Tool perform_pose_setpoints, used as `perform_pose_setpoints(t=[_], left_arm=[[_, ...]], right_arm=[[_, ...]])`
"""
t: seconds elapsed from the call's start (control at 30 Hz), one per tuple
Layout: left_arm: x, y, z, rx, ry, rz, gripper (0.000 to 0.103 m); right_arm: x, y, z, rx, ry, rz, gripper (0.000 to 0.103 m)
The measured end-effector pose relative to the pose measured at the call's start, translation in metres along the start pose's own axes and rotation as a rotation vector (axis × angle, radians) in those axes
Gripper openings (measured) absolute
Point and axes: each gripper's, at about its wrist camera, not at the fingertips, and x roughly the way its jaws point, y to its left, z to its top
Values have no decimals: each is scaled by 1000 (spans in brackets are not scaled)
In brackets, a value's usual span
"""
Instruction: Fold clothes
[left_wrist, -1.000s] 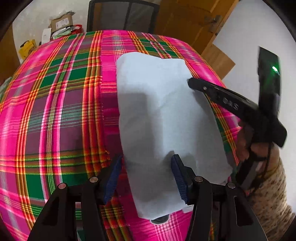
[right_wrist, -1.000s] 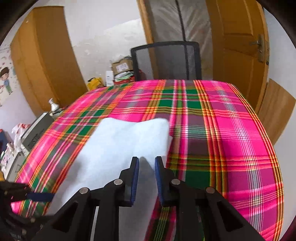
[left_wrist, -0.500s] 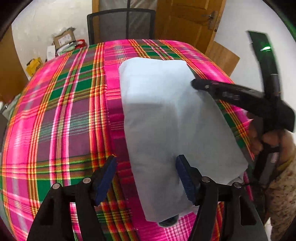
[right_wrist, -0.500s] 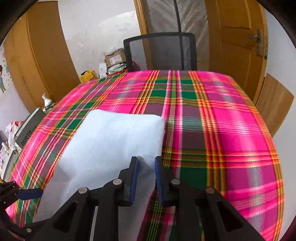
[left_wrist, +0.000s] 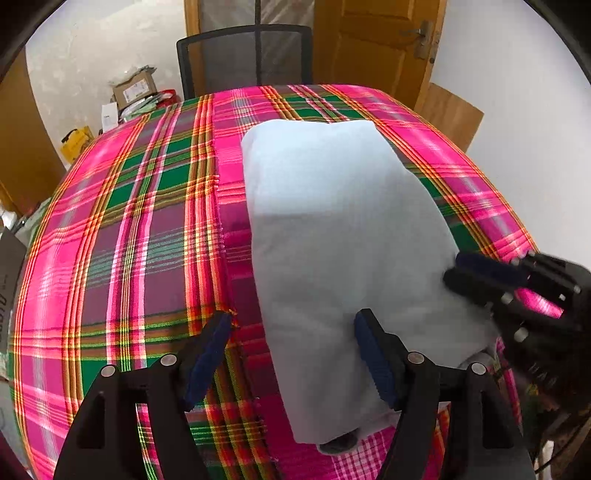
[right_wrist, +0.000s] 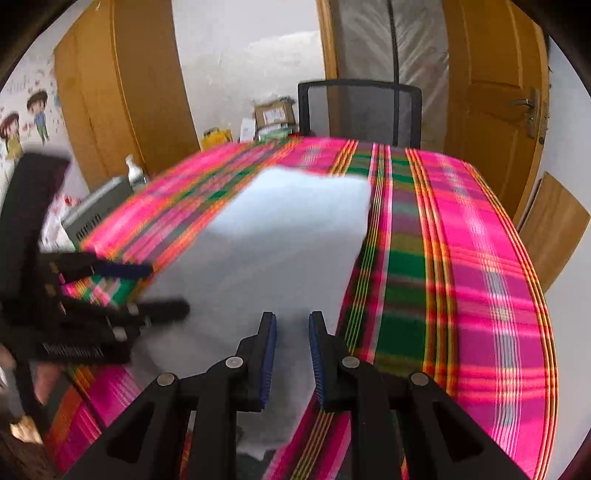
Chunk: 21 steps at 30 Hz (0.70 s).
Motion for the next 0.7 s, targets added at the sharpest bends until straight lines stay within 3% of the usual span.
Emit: perform_pose_setpoints(t=[0.2,0.4,0.47,0.7], left_arm=[[0,-1,-1,-15,-4,17,73],[-13,-5,-7,-12,-23,28,73],[-17,-5,-11,-22,-24,34,73],[-28,1,-23,-49,-24,43,73]], right_arm=[[6,-7,-4,58,22,6,21],[-15,7,-6,33,-1,-11,23],[-17,15,-12,14,6,-16,31],[-10,17,-18,49,24,-60,32]])
